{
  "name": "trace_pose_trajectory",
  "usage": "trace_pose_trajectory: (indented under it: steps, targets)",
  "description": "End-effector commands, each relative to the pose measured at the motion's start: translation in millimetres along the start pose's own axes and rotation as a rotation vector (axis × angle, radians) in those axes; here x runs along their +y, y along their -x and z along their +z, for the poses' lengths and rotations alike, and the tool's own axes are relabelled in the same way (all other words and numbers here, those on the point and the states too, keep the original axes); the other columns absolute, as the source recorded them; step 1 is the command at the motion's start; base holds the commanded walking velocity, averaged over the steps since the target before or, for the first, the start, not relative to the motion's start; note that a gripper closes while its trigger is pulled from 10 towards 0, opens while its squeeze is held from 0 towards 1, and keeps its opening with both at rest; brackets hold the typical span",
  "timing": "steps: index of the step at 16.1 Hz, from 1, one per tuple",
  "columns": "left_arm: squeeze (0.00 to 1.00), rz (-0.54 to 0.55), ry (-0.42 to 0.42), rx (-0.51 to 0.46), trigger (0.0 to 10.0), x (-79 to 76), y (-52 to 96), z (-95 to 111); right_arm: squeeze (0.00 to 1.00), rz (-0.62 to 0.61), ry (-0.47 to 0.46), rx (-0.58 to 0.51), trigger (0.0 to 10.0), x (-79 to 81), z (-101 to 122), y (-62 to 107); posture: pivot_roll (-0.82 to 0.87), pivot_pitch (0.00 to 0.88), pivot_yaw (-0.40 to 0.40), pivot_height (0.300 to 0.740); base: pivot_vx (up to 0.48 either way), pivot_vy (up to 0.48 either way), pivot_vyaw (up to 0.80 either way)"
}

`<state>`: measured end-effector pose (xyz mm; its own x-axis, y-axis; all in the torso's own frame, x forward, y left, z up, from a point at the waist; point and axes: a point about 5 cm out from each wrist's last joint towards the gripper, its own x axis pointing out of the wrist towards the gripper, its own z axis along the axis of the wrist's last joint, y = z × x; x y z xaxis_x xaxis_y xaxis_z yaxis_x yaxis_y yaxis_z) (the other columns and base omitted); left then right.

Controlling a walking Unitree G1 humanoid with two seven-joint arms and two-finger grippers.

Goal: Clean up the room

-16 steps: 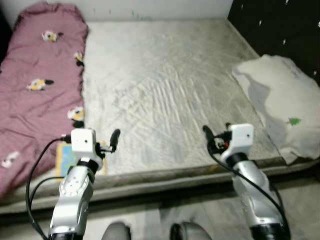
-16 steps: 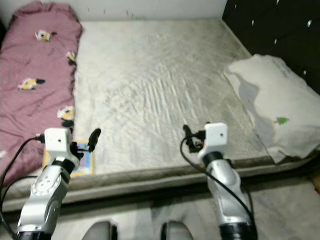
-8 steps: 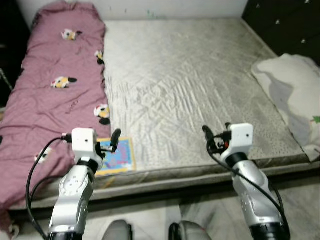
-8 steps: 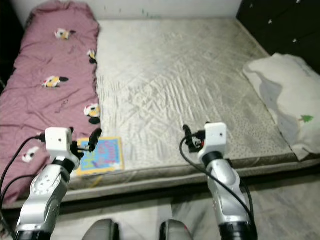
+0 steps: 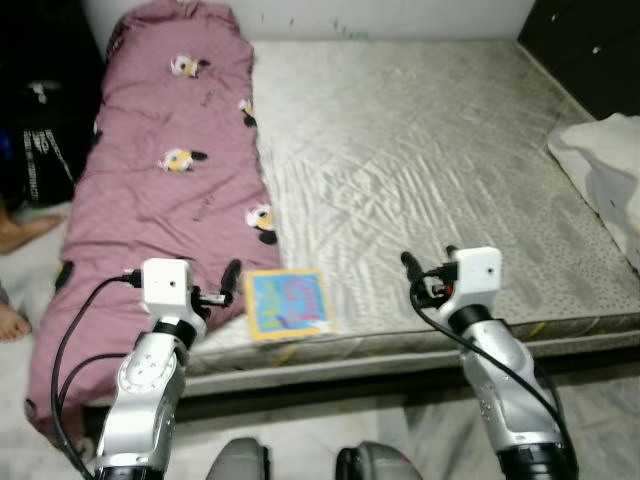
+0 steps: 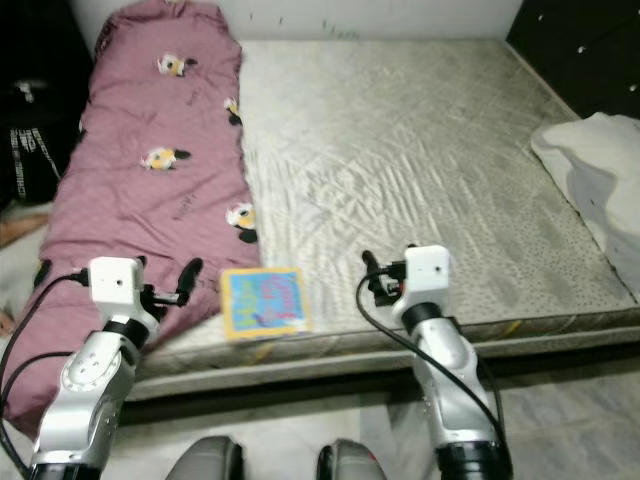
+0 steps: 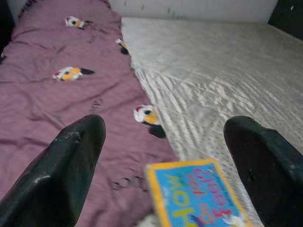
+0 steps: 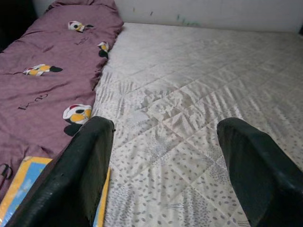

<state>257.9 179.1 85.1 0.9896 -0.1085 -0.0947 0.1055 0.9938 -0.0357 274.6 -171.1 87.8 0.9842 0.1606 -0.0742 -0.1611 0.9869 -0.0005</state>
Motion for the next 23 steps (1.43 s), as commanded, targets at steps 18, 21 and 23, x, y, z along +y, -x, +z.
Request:
trace_pose_trajectory:
  steps: [18,21,23]
  targets:
    - [0.0,-0.009,0.002,-0.029,10.0,4.6,3.8,3.8,0.0,-0.015,0.0,-0.013,10.0,-0.8,3.7,0.9,0.0,0.109,-0.044,0.74,0.189,0.0,-0.02]
    - [0.0,0.012,-0.006,-0.011,10.0,5.6,4.2,0.4,0.0,-0.019,0.003,-0.012,10.0,-1.6,3.4,1.6,0.0,0.109,-0.044,0.74,0.0,0.0,0.0]
    - [0.0,0.02,-0.006,0.001,10.0,6.2,4.5,-1.2,0.0,-0.02,0.004,-0.011,10.0,-2.1,3.0,1.9,0.0,0.109,-0.044,0.74,0.0,0.0,0.0]
